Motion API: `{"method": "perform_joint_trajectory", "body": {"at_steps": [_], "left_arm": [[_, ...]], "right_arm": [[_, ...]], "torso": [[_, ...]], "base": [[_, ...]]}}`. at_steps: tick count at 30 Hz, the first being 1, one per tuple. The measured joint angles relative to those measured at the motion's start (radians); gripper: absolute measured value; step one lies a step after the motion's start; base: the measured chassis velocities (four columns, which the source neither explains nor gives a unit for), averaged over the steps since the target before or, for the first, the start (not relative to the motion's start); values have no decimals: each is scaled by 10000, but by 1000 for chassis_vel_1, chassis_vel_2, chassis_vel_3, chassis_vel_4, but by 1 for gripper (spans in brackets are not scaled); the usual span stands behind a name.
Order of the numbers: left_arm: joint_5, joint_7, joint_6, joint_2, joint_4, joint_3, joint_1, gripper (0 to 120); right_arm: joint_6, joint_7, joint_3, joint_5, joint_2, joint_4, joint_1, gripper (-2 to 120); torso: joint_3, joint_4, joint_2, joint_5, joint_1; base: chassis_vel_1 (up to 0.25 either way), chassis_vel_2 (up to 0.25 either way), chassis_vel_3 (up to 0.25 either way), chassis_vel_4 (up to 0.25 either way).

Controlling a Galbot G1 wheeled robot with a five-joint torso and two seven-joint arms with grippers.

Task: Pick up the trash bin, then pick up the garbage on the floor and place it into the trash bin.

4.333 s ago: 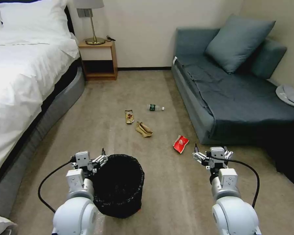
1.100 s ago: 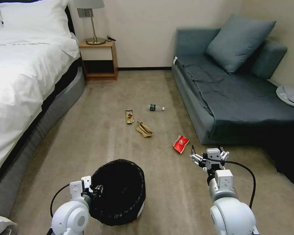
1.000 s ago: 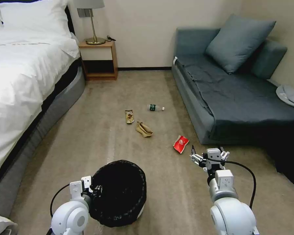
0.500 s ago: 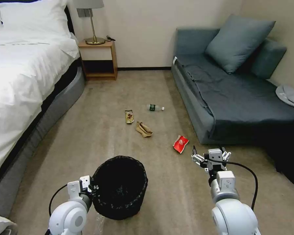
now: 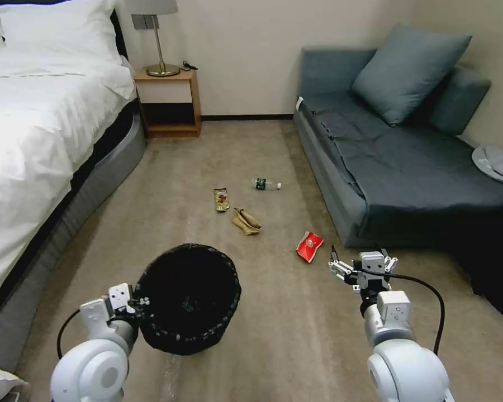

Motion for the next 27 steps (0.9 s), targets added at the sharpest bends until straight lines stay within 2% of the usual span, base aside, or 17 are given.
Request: {"method": "perform_joint_trajectory", "body": {"at_steps": [5, 8, 9, 10, 12, 15, 21, 27], "left_arm": [[705, -301, -4, -118, -127, -257, 58, 3], [780, -321, -3, -106, -128, -265, 41, 3], [1311, -204, -7, -78, -129, -450, 59, 3], [1404, -194, -9, -59, -128, -556, 76, 3], [1413, -184, -8, -50, -128, -647, 77, 3], [1374, -72, -9, -132, -83, -769, 57, 3], [1360, -4, -10, -308, 72, -648, -38, 3], [1369, 66, -15, -462, 154, -615, -96, 3]], "right_arm": [[458, 134, 126, 530, -189, 74, -136, 100], [542, 168, 151, 584, -194, 84, -163, 100], [764, 233, 187, 707, -196, 100, -193, 100], [876, 246, 179, 762, -194, 99, -194, 100], [1036, 255, 162, 796, -180, 71, -193, 100], [1786, 145, 122, 807, -135, -176, -128, 100], [2041, -130, 64, 888, -209, -214, -143, 100], [2521, -845, 48, 1162, -372, -294, -44, 100]], "torso": [[0, 4, 0, 0, 0], [0, 3, 0, 0, 0], [0, -2, 0, -2, 0], [0, 0, 0, 3, 0], [0, 4, 0, 0, 0], [-1, 0, 1, 0, 0], [0, 0, 1, -2, 0], [0, 1, 1, -1, 0]], "base": [[0, 0, 0, 0], [0, 0, 0, 0], [0, 0, 0, 0], [0, 0, 0, 0], [0, 0, 0, 0], [0, 0, 0, 0], [0, 0, 0, 0], [0, 0, 0, 0]]}}
